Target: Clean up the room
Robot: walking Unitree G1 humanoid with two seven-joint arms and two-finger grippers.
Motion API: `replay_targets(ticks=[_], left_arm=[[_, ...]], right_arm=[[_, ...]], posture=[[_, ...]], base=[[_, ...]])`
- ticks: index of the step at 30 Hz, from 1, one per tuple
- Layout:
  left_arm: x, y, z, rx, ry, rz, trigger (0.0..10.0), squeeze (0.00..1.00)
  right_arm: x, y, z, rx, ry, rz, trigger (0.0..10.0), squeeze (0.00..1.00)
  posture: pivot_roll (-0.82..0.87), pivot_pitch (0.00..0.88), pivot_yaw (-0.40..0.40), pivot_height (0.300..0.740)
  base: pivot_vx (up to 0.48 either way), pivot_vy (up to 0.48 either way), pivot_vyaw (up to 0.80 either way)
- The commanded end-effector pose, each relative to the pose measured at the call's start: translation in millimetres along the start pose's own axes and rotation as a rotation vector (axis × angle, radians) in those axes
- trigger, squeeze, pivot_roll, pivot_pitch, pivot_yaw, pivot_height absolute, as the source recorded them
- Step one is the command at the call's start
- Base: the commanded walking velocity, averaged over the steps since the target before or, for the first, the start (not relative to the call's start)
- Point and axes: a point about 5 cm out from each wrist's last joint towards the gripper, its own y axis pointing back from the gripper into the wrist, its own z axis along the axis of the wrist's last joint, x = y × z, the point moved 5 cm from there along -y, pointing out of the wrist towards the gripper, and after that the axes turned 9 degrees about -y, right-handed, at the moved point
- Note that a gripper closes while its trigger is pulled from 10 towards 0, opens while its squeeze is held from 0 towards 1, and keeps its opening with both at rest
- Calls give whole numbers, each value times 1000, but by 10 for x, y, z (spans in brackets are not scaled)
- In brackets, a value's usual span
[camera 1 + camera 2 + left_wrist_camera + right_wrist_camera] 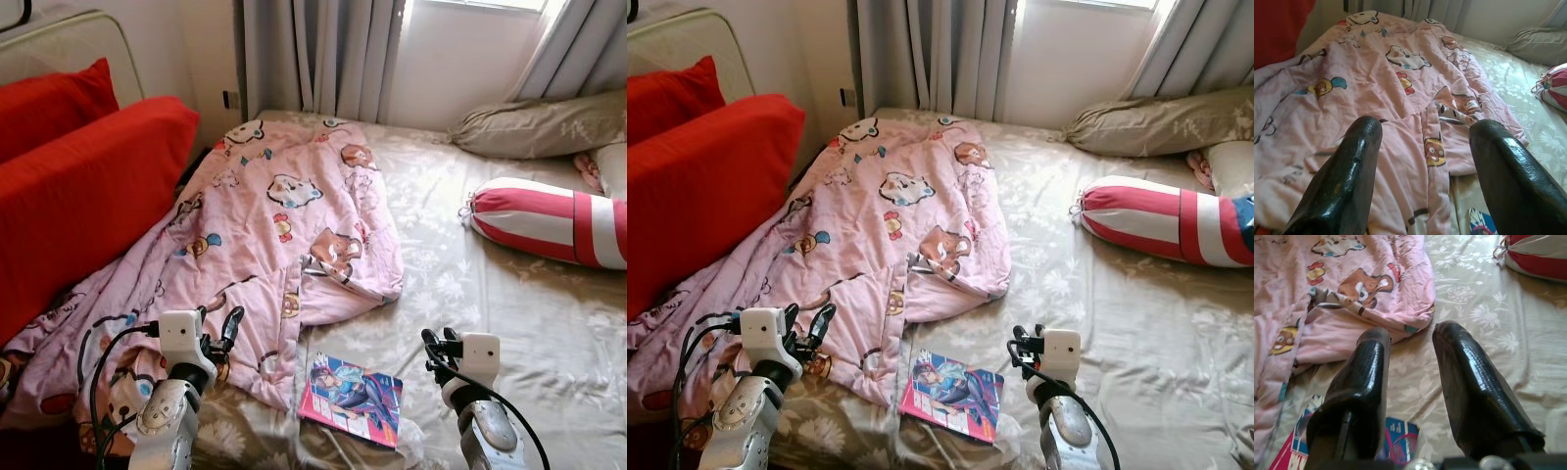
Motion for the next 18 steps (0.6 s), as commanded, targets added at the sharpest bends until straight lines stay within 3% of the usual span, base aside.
replay_targets(ticks=[1, 18], left_arm=[[-34, -4, 10, 3, -5, -10, 10000, 0], [-121, 13, -12, 29, -8, -48, 10000, 0]], right_arm=[[-11, 4, -4, 6, 4, 1, 10000, 0], [-32, -2, -53, 37, 7, -23, 10000, 0]], posture=[[72, 51, -90, 665], [75, 52, -90, 642]], base=[[0, 0, 0], [0, 0, 0]])
